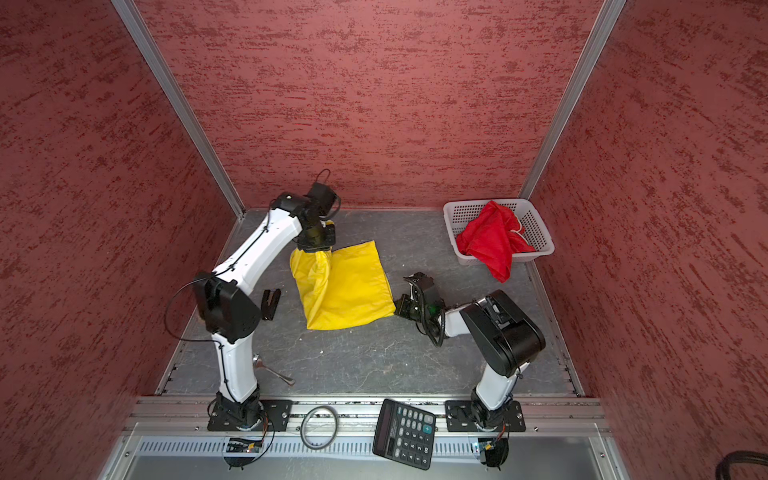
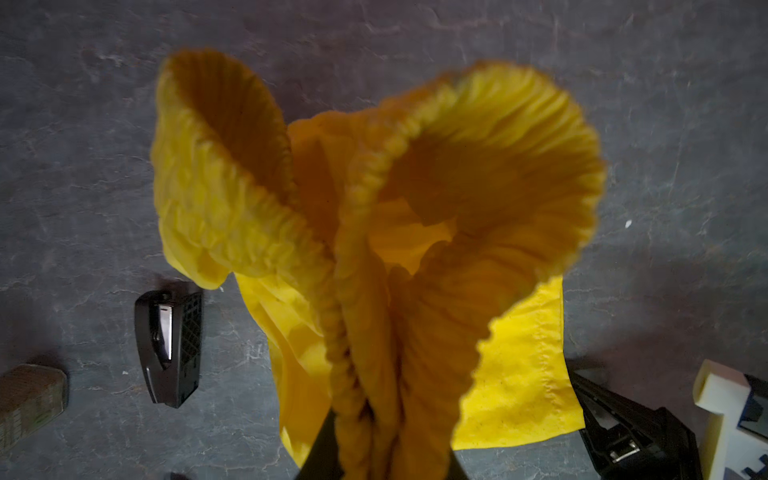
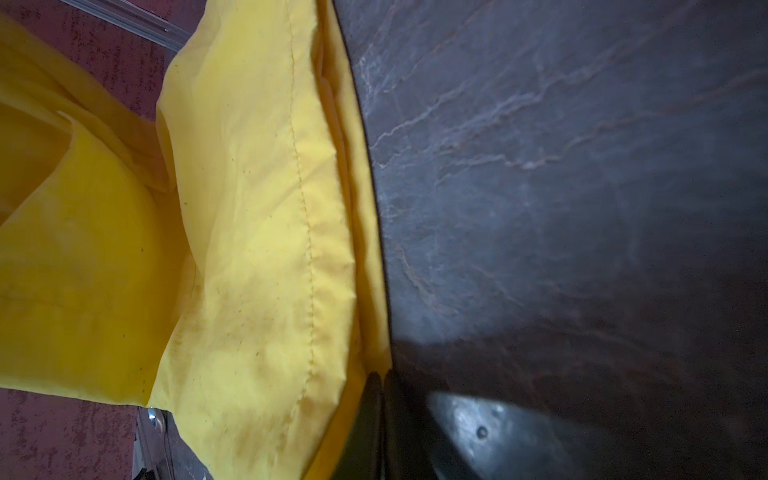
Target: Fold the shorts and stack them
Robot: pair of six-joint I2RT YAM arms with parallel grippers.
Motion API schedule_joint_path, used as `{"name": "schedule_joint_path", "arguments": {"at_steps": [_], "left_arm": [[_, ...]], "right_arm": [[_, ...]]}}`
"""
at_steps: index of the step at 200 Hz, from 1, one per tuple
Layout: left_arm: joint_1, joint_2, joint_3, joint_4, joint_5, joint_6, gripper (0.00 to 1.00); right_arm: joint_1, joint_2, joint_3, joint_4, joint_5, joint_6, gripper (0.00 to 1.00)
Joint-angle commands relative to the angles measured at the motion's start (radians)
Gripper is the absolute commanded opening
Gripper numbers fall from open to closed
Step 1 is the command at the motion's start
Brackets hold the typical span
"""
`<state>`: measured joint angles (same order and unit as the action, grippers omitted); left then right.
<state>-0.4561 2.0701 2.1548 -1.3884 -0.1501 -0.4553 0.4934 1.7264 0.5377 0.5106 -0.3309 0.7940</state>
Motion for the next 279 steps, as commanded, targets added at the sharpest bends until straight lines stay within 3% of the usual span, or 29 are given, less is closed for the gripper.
{"name": "schedule_joint_path", "arguments": {"at_steps": [1,41,93,149,157,168,179,234,252,279], "left_arm": [[-0.058,0.120,0.166,-0.132,-0.066,-0.005,0.22],[-0.135,0.303,0.425,-0.243,-0.051,-0.019,0.24],[-0.198,0.330,0.318,-0.123,0.059,-0.089,0.25],[-0.247,0.393,0.301,-0.058,0.135,-0.164,0.30],[-0.254,0.397,0.281,-0.037,0.152,-0.172,0.35],[-0.261,0.399,0.246,0.003,0.187,-0.186,0.63],[-0.266,0.407,0.223,0.031,0.213,-0.204,0.78],[-0.272,0.412,0.188,0.120,0.295,-0.247,0.93],[-0.271,0.392,0.183,0.164,0.344,-0.261,1.00],[-0.265,0.316,0.160,0.238,0.414,-0.275,0.99]], "right_arm": [[-0.004,0.043,-0.047,0.010,0.013,0.034,0.08],[-0.003,0.072,-0.035,0.029,0.008,0.019,0.08],[-0.003,0.139,-0.025,0.093,-0.033,0.032,0.09],[-0.009,0.160,-0.028,0.112,-0.048,0.034,0.09],[-0.011,0.163,-0.029,0.114,-0.052,0.034,0.08],[-0.015,0.165,-0.032,0.117,-0.053,0.035,0.09],[-0.023,0.163,-0.039,0.110,-0.053,0.042,0.08],[-0.163,-0.002,-0.227,0.081,-0.046,0.077,0.11],[-0.198,-0.093,-0.261,0.007,-0.039,0.056,0.14],[-0.202,-0.266,-0.235,-0.190,0.027,-0.004,0.18]]}}
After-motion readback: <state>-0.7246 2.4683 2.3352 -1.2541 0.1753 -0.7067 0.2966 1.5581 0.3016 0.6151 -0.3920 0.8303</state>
